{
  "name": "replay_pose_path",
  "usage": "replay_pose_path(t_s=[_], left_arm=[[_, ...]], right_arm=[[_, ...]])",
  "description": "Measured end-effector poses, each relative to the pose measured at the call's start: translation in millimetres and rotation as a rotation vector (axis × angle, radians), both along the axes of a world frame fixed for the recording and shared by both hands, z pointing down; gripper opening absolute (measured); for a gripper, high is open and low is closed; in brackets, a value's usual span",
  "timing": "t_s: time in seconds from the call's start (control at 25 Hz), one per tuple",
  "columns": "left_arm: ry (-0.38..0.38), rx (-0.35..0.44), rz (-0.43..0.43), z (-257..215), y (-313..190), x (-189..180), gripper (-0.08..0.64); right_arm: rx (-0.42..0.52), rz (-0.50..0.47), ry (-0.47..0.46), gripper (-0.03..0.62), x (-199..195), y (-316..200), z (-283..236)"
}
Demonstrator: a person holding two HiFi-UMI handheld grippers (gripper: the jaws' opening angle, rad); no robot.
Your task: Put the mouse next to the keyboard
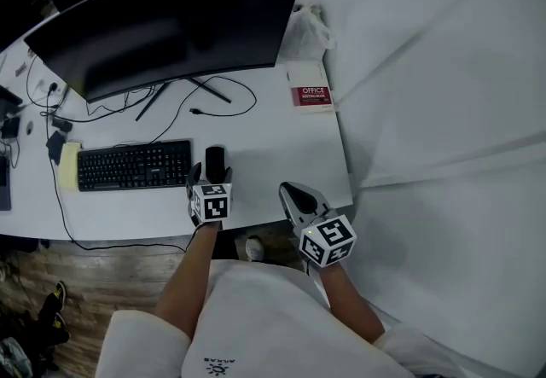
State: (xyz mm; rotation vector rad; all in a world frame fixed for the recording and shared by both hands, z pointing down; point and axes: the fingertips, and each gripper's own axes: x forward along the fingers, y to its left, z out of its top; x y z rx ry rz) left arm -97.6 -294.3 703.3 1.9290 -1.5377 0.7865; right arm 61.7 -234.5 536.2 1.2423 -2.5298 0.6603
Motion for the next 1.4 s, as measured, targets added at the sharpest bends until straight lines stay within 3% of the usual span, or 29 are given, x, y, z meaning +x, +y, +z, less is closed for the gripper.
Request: replay_pose_path(t_s=[0.12, 0.32, 0.72, 1.08, 1.4], left_arm=[[0.006, 0.036, -0.005, -15, 7, 1, 0.319], [-0.026, 0.077, 0.02, -40, 29, 7, 0.156], [0.009, 0.203, -0.027, -111, 97, 18, 0.014], [0.099, 0.303, -0.02, -173, 147, 19, 0.012], [0.175, 0.389, 0.016, -210, 175, 5, 0.012]], right_arm=[[0.024, -0.014, -0.021, 0.018, 2, 8, -6], [0.063, -0.031, -0.051, 0.018, 10, 24, -17], [0.09, -0.08, -0.096, 0.018, 31, 70, -29], [0.119, -0.086, -0.12, 0.018, 40, 84, -38], [0.159, -0.101, -0.123, 0.018, 21, 92, -53]])
